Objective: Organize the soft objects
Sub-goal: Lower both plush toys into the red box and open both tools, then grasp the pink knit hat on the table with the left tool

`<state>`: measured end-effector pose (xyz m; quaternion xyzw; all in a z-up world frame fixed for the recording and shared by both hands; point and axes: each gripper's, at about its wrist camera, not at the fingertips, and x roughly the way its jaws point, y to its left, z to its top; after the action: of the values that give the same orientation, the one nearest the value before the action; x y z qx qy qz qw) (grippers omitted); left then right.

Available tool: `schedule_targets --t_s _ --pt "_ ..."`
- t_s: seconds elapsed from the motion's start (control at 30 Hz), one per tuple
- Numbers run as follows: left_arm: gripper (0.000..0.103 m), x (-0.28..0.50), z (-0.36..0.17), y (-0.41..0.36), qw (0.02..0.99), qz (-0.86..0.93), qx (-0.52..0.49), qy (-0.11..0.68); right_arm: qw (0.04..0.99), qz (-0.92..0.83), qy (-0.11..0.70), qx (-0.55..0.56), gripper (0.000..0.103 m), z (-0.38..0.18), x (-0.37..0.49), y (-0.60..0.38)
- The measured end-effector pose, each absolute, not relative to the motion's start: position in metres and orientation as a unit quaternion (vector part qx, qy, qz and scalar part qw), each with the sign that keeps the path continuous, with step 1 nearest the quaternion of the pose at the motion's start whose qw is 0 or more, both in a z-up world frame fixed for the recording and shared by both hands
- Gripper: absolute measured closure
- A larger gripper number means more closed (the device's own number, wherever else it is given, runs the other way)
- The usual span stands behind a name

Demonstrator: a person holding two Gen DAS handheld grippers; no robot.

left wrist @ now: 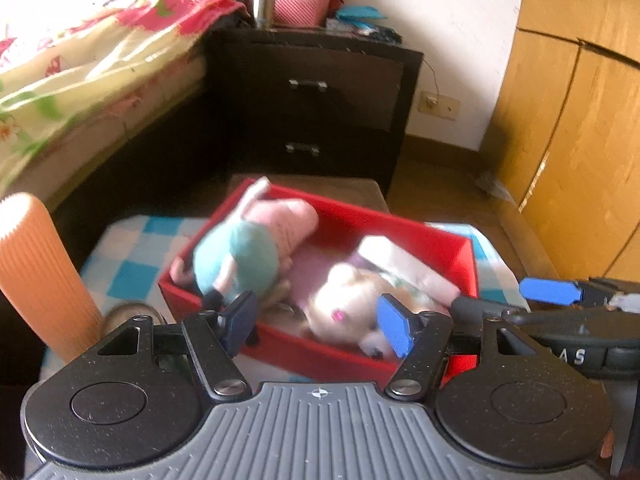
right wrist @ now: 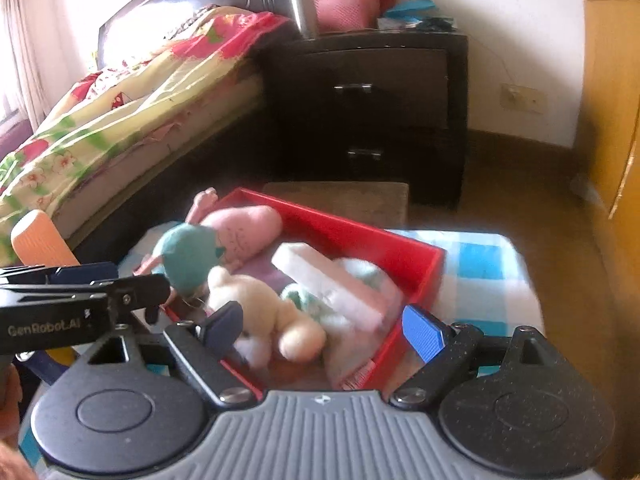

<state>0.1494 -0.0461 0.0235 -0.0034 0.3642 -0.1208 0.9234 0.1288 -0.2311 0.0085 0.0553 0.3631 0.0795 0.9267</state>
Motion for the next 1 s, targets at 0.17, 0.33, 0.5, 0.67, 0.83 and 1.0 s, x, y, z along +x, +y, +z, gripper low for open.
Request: schedule_targets --t_s 0.17,0.33,0.5,0.67,0.83,1.0 --pt "0.042 0.135 0.006 -0.061 0.906 -0.149 0.003 0.397 0.922 0.073 0.374 0.068 0.037 0.006 0.11 -0.241" --pt "0.042 0.122 -0.014 -0.074 0.886 -0.173 0.009 0.43 0.92 0.068 0.38 0.071 0.037 0.003 0.089 -0.249" --pt "0.042 0.108 -0.035 -0.095 0.865 -0.201 0.024 0.46 0.913 0.063 0.396 0.073 0.037 -0.004 0.066 -0.255" --pt "0.042 0.101 -0.049 -0.114 0.849 -0.22 0.031 0.48 0.911 0.056 0.4 0.089 0.037 -0.004 0.041 -0.265" --pt "0.041 0.099 -0.058 -0.124 0.844 -0.213 0.043 0.491 0.904 0.057 0.406 0.121 0.037 -0.006 0.02 -0.276" --pt "0.044 0.101 -0.061 -0.125 0.844 -0.205 0.043 0.494 0.9 0.063 0.412 0.128 0.037 -0.007 0.014 -0.281"
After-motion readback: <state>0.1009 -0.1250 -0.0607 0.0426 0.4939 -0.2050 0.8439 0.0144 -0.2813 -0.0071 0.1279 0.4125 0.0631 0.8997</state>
